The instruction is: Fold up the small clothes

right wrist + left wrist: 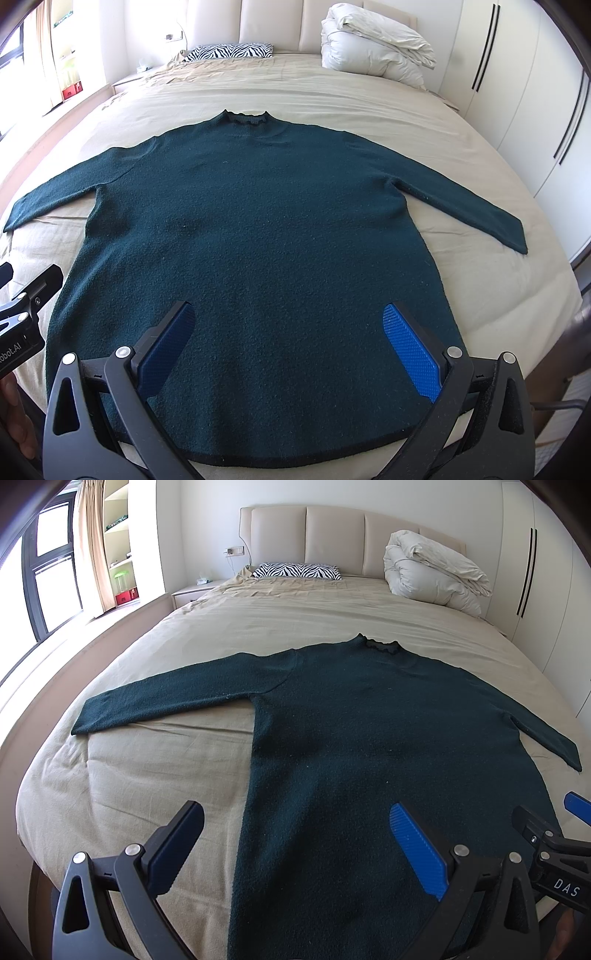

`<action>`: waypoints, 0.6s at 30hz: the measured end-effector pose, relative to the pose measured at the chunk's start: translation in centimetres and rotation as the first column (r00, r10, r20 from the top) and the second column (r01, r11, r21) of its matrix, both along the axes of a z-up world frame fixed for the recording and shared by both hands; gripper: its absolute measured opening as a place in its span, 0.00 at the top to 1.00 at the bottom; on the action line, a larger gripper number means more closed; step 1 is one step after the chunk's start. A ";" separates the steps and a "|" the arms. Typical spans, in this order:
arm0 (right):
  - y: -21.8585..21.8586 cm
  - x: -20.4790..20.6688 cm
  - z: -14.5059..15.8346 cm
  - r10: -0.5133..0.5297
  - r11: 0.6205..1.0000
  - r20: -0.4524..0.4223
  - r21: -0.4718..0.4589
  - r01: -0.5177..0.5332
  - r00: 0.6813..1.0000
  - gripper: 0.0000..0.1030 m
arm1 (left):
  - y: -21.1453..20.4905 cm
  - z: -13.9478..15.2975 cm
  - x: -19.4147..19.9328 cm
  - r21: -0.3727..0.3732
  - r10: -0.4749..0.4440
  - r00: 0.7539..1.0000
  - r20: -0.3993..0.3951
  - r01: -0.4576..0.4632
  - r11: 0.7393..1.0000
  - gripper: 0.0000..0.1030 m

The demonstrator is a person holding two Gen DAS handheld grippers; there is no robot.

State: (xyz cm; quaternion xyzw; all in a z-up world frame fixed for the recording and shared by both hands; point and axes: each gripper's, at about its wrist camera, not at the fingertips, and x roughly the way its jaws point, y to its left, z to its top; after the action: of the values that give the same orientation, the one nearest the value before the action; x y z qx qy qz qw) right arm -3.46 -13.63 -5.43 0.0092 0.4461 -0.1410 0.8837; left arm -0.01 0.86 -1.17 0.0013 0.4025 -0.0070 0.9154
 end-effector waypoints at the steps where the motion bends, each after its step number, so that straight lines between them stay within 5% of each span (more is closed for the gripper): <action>1: 0.0 0.0 0.0 0.000 1.000 0.000 0.000 0.000 1.000 0.00 | 0.0 0.0 0.0 0.000 0.000 1.000 0.000 0.000 1.000 0.00; 18: 0.3 0.0 -0.1 0.001 1.000 -0.003 -0.007 -0.001 1.000 0.00 | -0.1 -0.2 -0.4 -0.005 0.001 1.000 -0.004 -0.001 1.000 0.00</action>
State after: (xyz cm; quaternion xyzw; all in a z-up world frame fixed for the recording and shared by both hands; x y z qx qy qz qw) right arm -3.43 -13.37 -5.54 0.0055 0.4469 -0.1420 0.8832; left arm -0.41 0.78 -1.35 -0.0012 0.4045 -0.0073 0.9145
